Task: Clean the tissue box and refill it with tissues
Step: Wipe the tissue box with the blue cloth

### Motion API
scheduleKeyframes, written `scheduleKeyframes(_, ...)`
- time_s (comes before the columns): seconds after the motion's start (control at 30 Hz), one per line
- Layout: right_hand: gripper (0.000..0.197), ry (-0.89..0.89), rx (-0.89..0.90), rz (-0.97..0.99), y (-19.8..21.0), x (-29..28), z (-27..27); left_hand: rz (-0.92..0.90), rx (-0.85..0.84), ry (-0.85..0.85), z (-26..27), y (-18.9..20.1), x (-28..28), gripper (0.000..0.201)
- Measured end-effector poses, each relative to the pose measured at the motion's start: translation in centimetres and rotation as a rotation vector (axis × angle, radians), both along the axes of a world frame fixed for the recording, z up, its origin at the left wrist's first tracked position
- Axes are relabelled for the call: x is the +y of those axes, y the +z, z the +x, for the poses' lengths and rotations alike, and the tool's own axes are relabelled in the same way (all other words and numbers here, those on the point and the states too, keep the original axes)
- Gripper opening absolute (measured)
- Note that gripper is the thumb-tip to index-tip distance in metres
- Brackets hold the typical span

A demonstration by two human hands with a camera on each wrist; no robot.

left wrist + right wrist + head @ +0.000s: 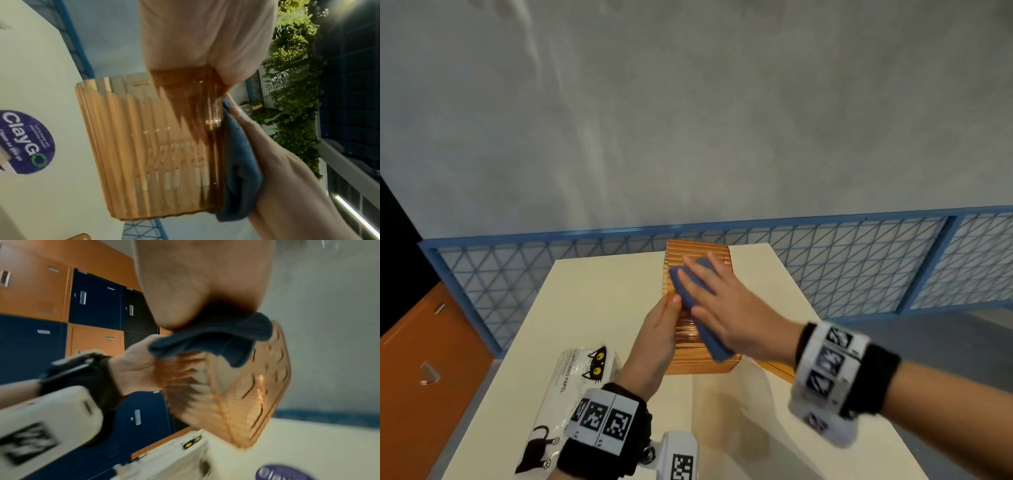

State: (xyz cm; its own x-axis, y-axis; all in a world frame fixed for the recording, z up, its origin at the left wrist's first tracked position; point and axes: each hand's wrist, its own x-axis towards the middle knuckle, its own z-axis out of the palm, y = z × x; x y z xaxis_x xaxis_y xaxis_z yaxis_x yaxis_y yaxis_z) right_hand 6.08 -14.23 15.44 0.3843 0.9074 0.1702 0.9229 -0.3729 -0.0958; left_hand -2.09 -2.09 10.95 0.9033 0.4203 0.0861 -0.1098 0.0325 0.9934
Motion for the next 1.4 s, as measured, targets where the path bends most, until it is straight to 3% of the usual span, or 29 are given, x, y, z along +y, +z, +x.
scheduleKeyframes(0.07,0.070,0.041,-0.007,0.001,-1.3,-0.6,-1.1,0.044,0.000,-0.007,-0.4,-0.3,0.2,0.035)
scheduleKeyframes(0.17,0.056,0.011,-0.033,0.019,0.1,0.0,1.4,0.104,0.011,-0.055,-0.8,-0.2,0.0,0.033)
scheduleKeyframes(0.3,0.050,-0.092,0.157,0.184,2.4,1.5,5.6,0.160,0.011,-0.152,-1.5,1.1,-0.4,0.034)
scheduleKeyframes(0.4,0.053,-0.119,0.162,0.289,1.6,1.2,5.1,0.136,0.003,-0.148,-1.7,1.3,-0.3,0.030)
scheduleKeyframes(0.5,0.058,-0.015,0.070,0.239,-0.2,0.7,2.3,0.038,0.041,-0.138,-1.2,0.8,0.2,0.029)
scheduleKeyframes(0.6,0.056,0.065,-0.013,0.161,-2.1,0.5,-0.1,-0.067,0.020,-0.134,-1.0,0.8,0.8,0.047)
scheduleKeyframes(0.77,0.053,0.004,-0.096,0.049,-0.2,1.6,1.7,-0.090,0.026,-0.175,-1.4,0.4,1.4,0.047)
scheduleKeyframes(0.9,0.046,-0.090,0.191,0.166,2.6,2.9,5.0,-0.008,0.029,-0.206,-2.1,0.7,0.9,0.027)
scheduleKeyframes(1.0,0.052,0.025,0.026,0.201,1.2,2.8,2.7,-0.032,0.008,-0.160,-1.8,1.3,1.4,0.025)
scheduleKeyframes(1.13,0.053,0.155,-0.161,0.206,-1.4,1.9,0.5,0.082,0.036,-0.124,-2.3,1.2,1.7,0.033)
scheduleKeyframes(1.17,0.052,0.159,-0.111,0.199,-1.3,2.1,0.7,0.112,0.044,-0.137,-2.5,1.1,1.7,0.031)
scheduleKeyframes(1.27,0.038,-0.024,0.342,0.139,1.9,2.2,1.6,0.172,0.062,-0.202,-3.1,1.2,1.4,0.021)
scheduleKeyframes(1.3,0.042,-0.085,0.451,0.089,3.3,2.1,2.0,0.203,0.064,-0.219,-3.2,1.3,1.3,0.021)
scheduleKeyframes(1.37,0.058,-0.103,0.547,0.035,5.1,1.9,2.1,0.243,0.059,-0.262,-3.5,1.6,1.3,0.019)
scheduleKeyframes(1.4,0.056,-0.093,0.565,0.065,5.2,1.7,1.9,0.253,0.058,-0.278,-3.6,1.8,1.4,0.019)
